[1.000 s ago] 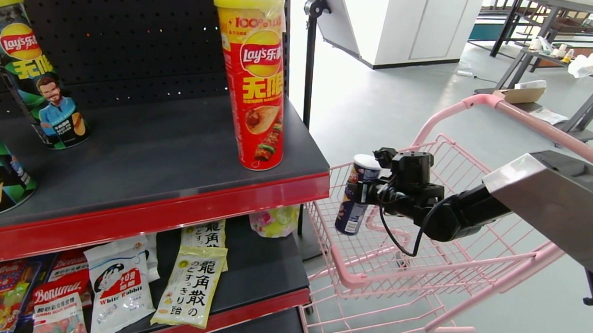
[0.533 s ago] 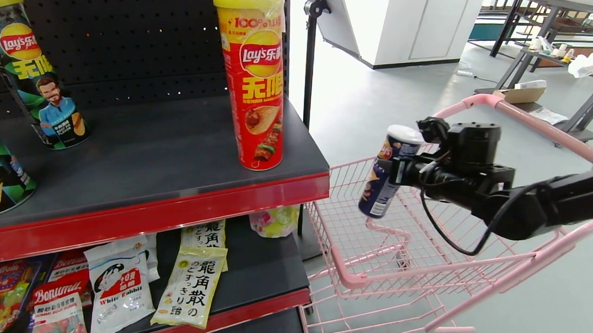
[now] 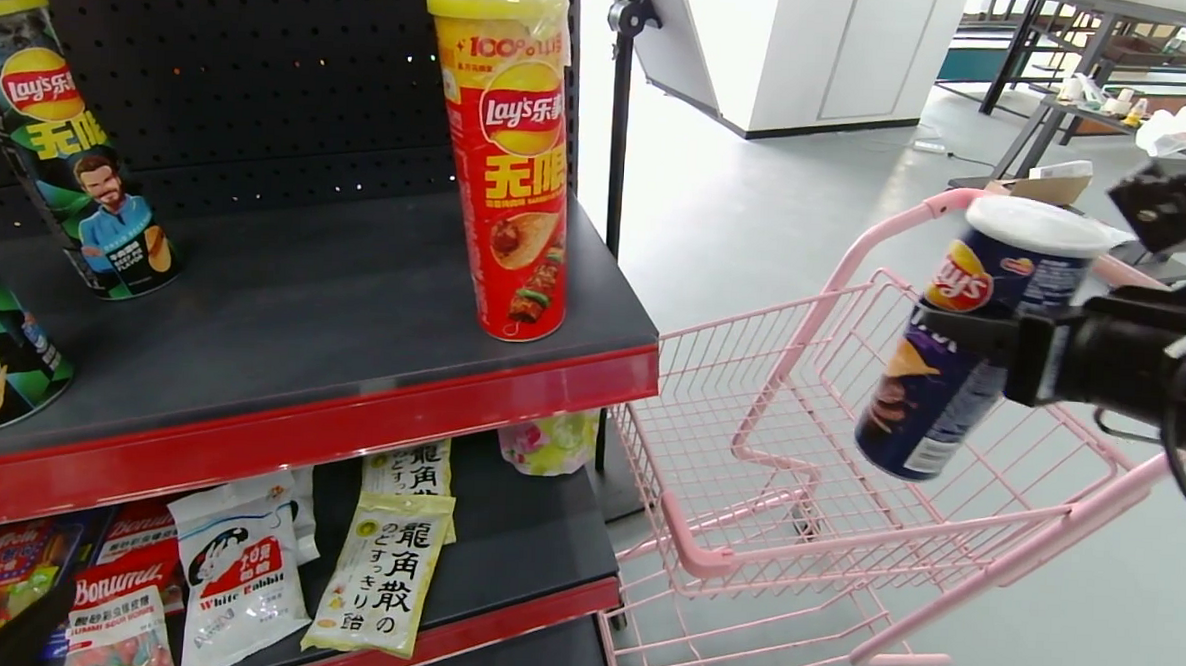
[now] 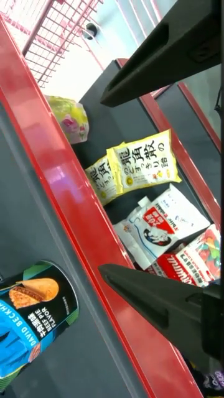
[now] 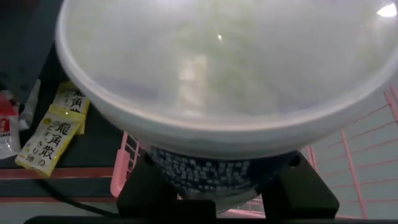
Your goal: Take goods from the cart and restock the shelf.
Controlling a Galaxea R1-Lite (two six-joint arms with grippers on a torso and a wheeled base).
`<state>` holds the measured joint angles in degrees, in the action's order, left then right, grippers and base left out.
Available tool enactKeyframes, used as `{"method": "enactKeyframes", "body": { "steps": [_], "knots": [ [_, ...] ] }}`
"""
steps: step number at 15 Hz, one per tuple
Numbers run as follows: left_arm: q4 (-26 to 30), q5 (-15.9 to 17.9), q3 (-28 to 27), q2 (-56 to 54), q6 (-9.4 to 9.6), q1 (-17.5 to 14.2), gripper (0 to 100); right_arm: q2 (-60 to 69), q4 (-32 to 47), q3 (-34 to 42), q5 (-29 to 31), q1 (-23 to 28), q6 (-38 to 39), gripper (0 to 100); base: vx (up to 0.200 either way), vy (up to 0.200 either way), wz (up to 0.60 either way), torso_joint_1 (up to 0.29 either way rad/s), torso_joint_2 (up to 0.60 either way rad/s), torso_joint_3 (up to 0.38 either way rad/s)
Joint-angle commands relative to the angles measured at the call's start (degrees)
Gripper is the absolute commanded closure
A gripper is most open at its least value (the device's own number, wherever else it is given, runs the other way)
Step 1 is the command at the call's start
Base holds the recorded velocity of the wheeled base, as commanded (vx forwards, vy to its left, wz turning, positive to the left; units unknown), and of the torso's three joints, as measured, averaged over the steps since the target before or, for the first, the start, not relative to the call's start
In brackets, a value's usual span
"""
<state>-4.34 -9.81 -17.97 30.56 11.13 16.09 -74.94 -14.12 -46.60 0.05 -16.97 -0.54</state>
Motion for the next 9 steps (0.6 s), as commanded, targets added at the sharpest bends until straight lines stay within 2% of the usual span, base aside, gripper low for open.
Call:
{"method": "enactKeyframes", "body": {
  "steps": [1, 7, 9],
  "knots": [
    [0.03, -0.12, 0.13, 0.11, 0.38, -0.01, 0, 14.99, 2.78, 7.32, 0.48, 0.36, -2.8, 100, 0.0, 0.0, 0.0, 0.0, 0.0, 0.0],
    [0.03, -0.56, -0.49, 0.11, 3.46, -0.01, 0, 21.32, 2.87, 13.29, 0.74, 4.14, -5.09, 100, 0.0, 0.0, 0.0, 0.0, 0.0, 0.0],
    [0.03, -0.56, -0.58, -0.06, 3.64, -0.1, 0, 21.67, 2.87, 13.91, 0.74, 4.14, -5.09, 100, 0.0, 0.0, 0.0, 0.0, 0.0, 0.0]
  ]
}}
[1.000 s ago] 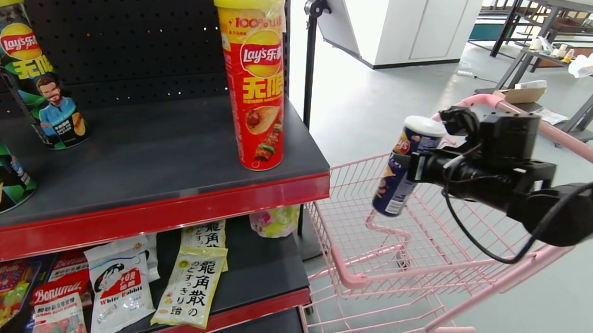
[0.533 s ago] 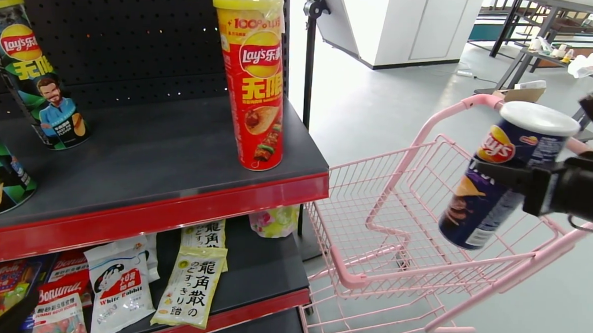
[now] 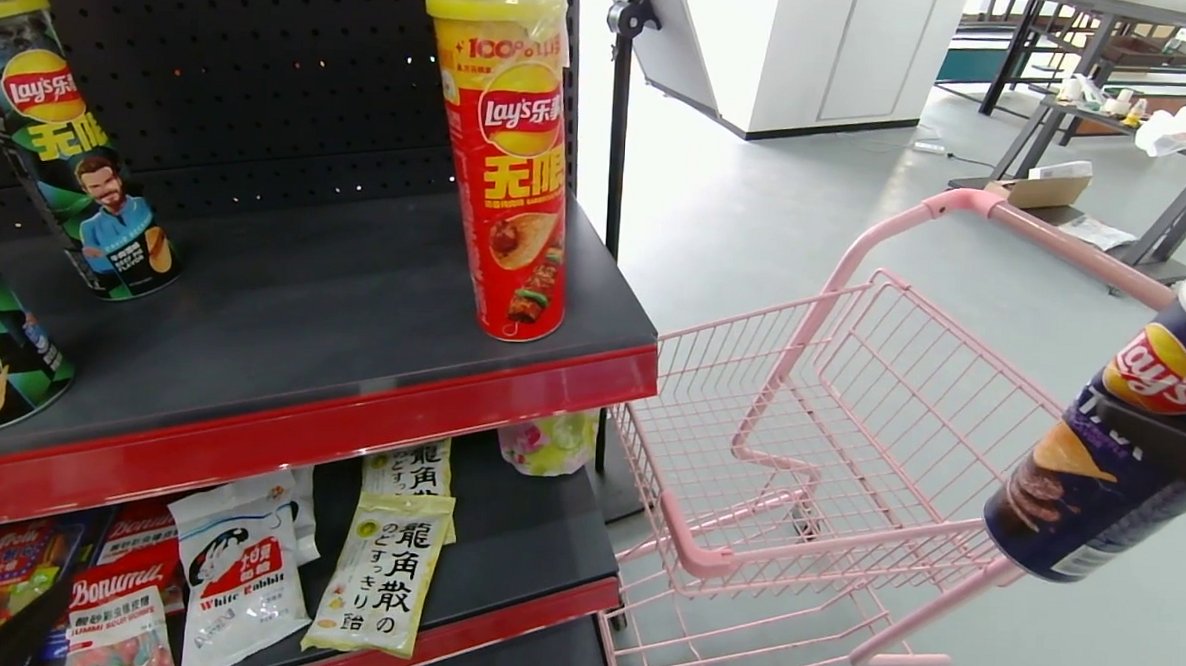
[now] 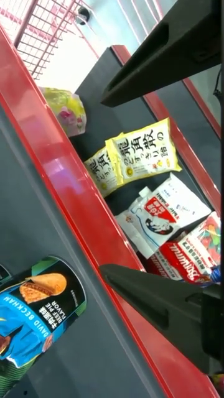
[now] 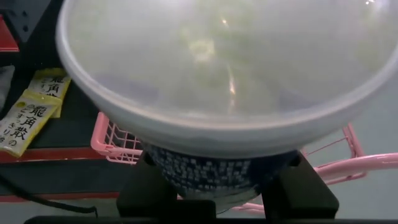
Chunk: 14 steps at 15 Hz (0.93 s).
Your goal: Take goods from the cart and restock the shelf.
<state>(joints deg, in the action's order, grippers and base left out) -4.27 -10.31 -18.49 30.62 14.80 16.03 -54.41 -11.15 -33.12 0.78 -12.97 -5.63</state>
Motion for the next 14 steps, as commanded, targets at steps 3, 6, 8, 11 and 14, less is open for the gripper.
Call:
{"method": "enactKeyframes", "body": {
  "steps": [3, 6, 8, 11, 14],
  "knots": [
    [-0.04, -0.06, -0.05, -0.48, 0.14, -0.03, 0, 1.58, -0.1, 1.31, 0.01, 0.14, -0.17, 100, 0.0, 0.0, 0.0, 0.0, 0.0, 0.0],
    [-0.04, -0.5, 0.04, -0.48, 1.2, -0.03, 0, 1.67, -0.1, 1.66, 0.01, 0.14, -0.17, 100, -0.2, 0.0, 0.0, 0.001, 0.0, 0.002],
    [-0.04, -0.5, 0.12, -0.48, 1.28, -0.03, 0, 1.58, -0.1, 1.48, -0.08, 0.14, -0.17, 100, -0.2, 0.0, 0.0, -0.002, 0.01, -0.002],
    [-0.04, -0.5, 0.48, -1.0, 1.37, -0.03, 0, 0.97, -0.18, 0.87, -0.78, -0.21, -0.26, 100, -0.2, 0.0, 0.0, -0.004, 0.0, 0.009],
    [0.05, -0.41, 1.0, -1.88, 1.64, -0.03, 0, -0.26, -0.18, 0.43, -3.59, -0.56, -0.87, 100, -0.2, 0.0, 0.0, 0.004, 0.0, 0.005]
  ]
}}
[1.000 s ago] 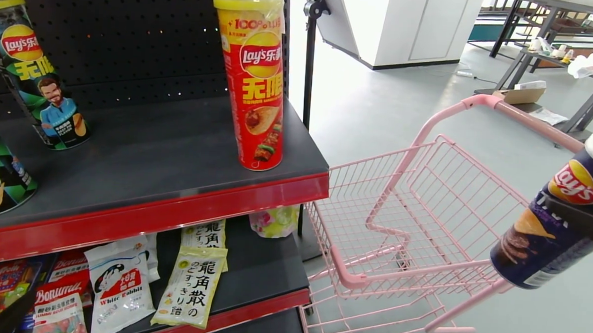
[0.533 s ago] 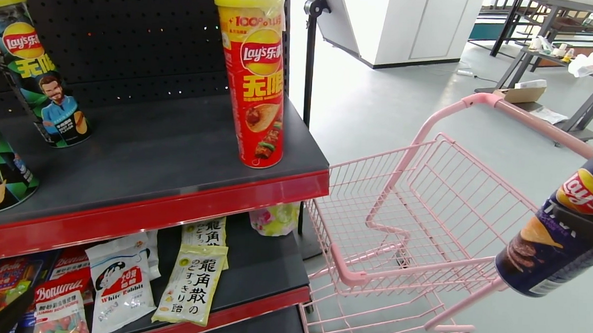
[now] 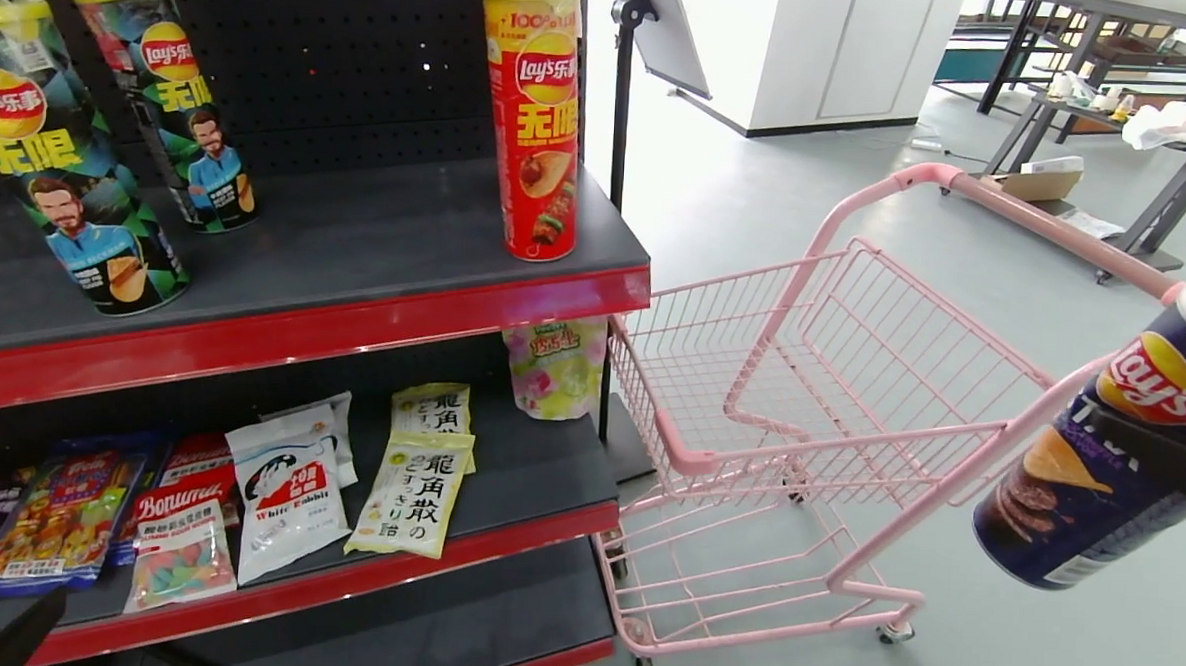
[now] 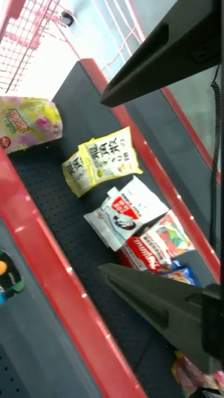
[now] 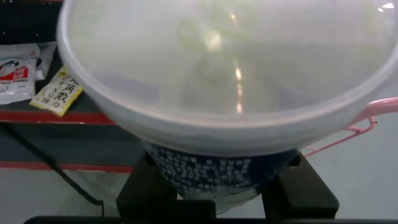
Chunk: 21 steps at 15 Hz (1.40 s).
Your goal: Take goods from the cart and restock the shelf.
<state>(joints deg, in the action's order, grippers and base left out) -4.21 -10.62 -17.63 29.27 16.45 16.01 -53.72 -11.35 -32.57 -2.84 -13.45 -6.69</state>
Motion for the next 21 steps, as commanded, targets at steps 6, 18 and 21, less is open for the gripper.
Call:
{"method": "enactKeyframes", "body": {
  "steps": [6, 18, 21],
  "knots": [
    [-0.01, 0.16, 0.14, -0.71, -0.01, -0.01, 0, -2.97, -0.43, -0.3, -1.11, -0.7, -2.8, 100, 0.0, 0.0, 0.0, 0.013, -0.03, -0.022],
    [-0.1, 0.33, 0.05, -0.71, -0.01, -0.01, 0, -5.25, -0.6, -1.7, -1.2, -0.7, -2.8, 100, 0.0, 0.0, 0.0, 0.203, -0.51, -0.309],
    [-0.1, 0.33, -0.3, -0.62, -0.01, -0.01, 0, -6.22, -0.69, -1.97, -0.85, -0.44, -2.98, 100, 0.0, 0.0, 0.0, 0.137, -0.31, -0.181]
  ]
}}
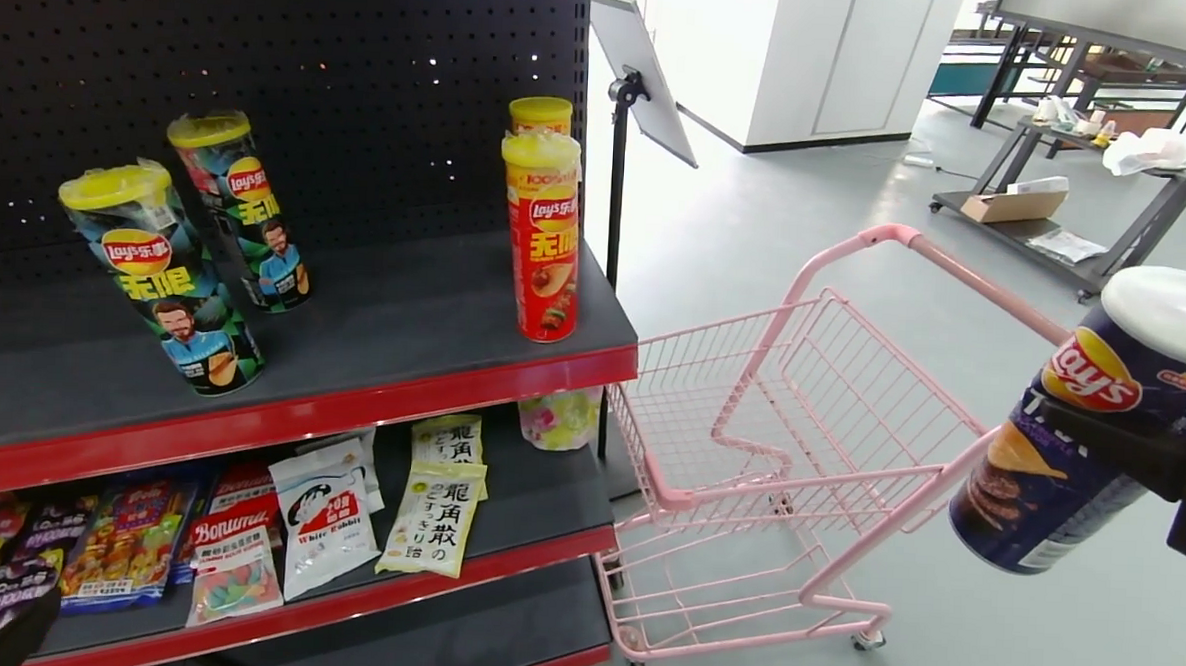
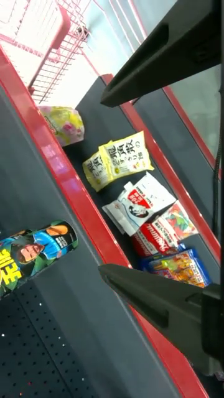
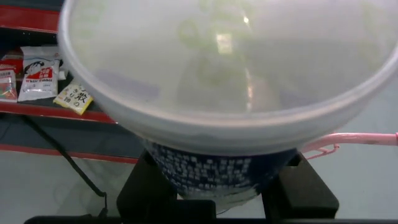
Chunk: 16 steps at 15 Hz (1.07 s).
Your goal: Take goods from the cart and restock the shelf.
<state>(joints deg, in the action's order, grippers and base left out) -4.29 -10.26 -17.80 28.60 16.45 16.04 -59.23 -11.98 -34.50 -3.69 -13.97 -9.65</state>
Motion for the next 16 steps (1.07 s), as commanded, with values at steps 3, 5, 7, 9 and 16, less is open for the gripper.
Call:
{"method": "enactKeyframes", "body": {
  "steps": [3, 5, 7, 9, 16],
  "knots": [
    [-0.1, -0.11, -0.31, -0.03, -0.01, -0.05, 0, -0.71, -0.15, -0.04, 0.0, 0.0, -0.98, 100, 0.0, 0.0, 0.6, 0.015, -0.03, -0.019],
    [-0.1, -0.11, -0.4, -0.12, -0.01, -0.05, 0, -0.71, -0.15, 0.05, -0.09, 0.0, -0.98, 100, 0.0, 0.0, 0.6, 0.005, 0.0, -0.005],
    [-0.1, -0.19, -0.4, -0.12, -0.01, -0.05, 0, -0.62, -0.15, 0.05, -0.09, 0.0, -0.98, 100, 0.0, 0.0, 0.6, 0.01, 0.0, -0.014],
    [-0.1, -0.19, -0.48, -0.03, -0.01, -0.05, 0, -0.53, -0.15, 0.75, 0.09, 0.17, -0.98, 100, 0.0, 0.0, 0.6, 0.002, 0.0, 0.0],
    [0.07, -0.46, -0.48, -0.47, -0.01, -0.05, 0, 3.25, -0.15, 4.26, -11.07, 1.49, -0.28, 100, 0.0, 0.086, 0.0, 0.002, 0.0, 0.002]
  ]
}}
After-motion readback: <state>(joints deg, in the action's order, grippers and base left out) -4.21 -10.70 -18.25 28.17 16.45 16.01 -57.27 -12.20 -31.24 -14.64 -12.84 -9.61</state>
